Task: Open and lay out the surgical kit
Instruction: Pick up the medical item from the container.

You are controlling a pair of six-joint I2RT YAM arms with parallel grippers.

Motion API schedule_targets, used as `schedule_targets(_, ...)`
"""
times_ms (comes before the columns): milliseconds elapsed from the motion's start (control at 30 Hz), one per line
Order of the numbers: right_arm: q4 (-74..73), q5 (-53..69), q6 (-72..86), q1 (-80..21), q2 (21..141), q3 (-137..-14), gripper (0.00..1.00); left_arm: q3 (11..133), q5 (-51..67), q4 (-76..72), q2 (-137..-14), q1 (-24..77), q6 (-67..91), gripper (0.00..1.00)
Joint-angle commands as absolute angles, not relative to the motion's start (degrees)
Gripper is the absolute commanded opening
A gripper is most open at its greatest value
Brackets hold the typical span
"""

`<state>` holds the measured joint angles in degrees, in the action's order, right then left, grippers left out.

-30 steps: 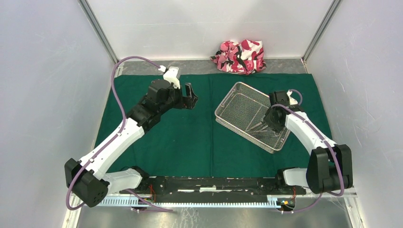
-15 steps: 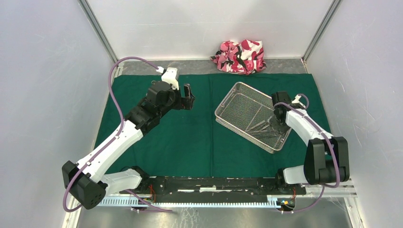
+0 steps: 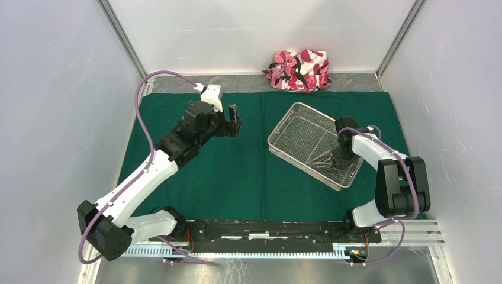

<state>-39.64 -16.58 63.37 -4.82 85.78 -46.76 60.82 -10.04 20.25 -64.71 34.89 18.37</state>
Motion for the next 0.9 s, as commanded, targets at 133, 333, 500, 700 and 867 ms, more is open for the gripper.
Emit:
schedule_targets(133,-36.3,-12.1,72.4,-4.7,92.2,-38.9,0.19,62.3,-11.4,19.3,-64.2,35.2,14.9,0.91)
schedule_targets(333,-38.1,-13.2,71.7,-4.7,91.3,-40.4,0.00,62.1,-11.6,19.2,-64.5,35.2,15.0,0.92)
schedule_targets(500,-40.2,-14.0,70.4,-4.8,86.4,-43.3,0.00,62.0,-11.8,19.1,-64.8,34.9,14.9,0.92)
schedule_targets(700,-30.5,-13.6,63.5,-4.8,80.1,-42.3,0.00,61.4,-10.9,18.3,-64.9,33.5,15.4,0.92)
schedule_targets(867,-26.9,-15.2,58.3,-4.9,76.7,-42.2,0.00,60.8,-10.6,17.8,-65.2,32.7,15.7,0.93)
